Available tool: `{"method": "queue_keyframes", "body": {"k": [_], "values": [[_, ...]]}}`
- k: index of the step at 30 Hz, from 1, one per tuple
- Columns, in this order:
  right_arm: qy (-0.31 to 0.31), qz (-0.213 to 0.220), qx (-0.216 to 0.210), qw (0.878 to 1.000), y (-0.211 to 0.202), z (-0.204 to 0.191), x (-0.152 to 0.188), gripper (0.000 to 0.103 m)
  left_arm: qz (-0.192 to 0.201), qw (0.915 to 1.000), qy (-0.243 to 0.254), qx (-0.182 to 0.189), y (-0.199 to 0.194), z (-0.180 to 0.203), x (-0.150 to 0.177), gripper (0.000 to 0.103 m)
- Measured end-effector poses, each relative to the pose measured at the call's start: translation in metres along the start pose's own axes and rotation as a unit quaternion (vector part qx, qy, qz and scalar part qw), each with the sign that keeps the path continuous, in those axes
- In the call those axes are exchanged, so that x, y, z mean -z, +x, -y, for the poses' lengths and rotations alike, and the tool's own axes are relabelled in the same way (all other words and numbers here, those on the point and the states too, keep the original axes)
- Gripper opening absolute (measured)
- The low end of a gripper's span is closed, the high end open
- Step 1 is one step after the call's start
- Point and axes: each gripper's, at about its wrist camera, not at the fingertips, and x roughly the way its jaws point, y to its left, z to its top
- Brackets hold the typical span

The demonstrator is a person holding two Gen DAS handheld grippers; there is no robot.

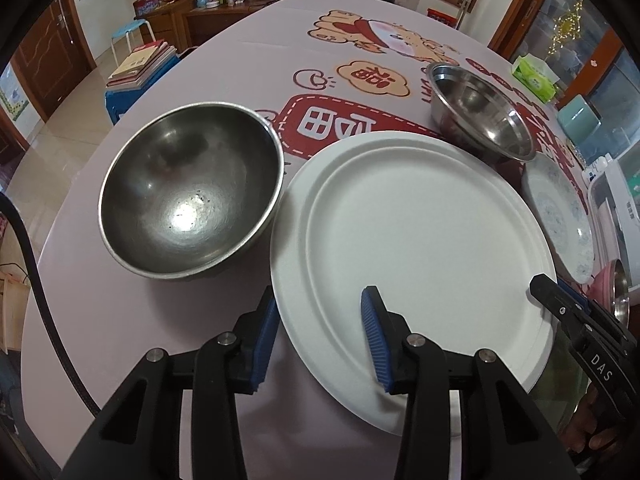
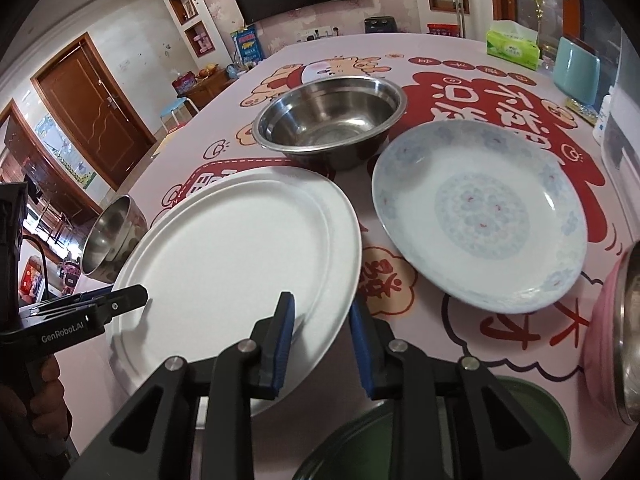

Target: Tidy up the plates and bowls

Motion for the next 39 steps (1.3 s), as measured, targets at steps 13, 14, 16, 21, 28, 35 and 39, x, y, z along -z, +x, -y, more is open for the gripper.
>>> {"method": "queue_keyframes", "body": {"k": [13,14,16,21,28,35,39], "values": [[0.015,0.03,0.017,0.999,-0.039,-0.007,0.011,0.028,0.04,0.9989,0.013,0.019,-0.038,0.004,0.01,0.04],[0.012,0.035,0.022,0.999,-0.043,-0.009,0.014,0.028,0.044,0.9987,0.016,0.023,-0.042,0.005,0.011,0.04],[0.011,0.04,0.028,0.999,-0.051,-0.012,0.016,0.028,0.054,0.9979,0.023,0.027,-0.051,0.007,0.013,0.041],[0.02,0.061,0.036,0.997,-0.074,-0.018,0.025,0.028,0.074,0.9958,0.035,0.04,-0.074,0.007,0.02,0.042],[0.026,0.095,0.046,0.994,-0.11,-0.031,0.04,0.028,0.106,0.9916,0.048,0.057,-0.111,0.006,0.034,0.043],[0.019,0.13,0.05,0.99,-0.149,-0.049,0.058,0.03,0.138,0.9863,0.061,0.066,-0.15,0.002,0.054,0.043],[0.017,0.141,0.053,0.988,-0.168,-0.059,0.072,0.03,0.15,0.9839,0.065,0.071,-0.174,0.0,0.069,0.043]]}}
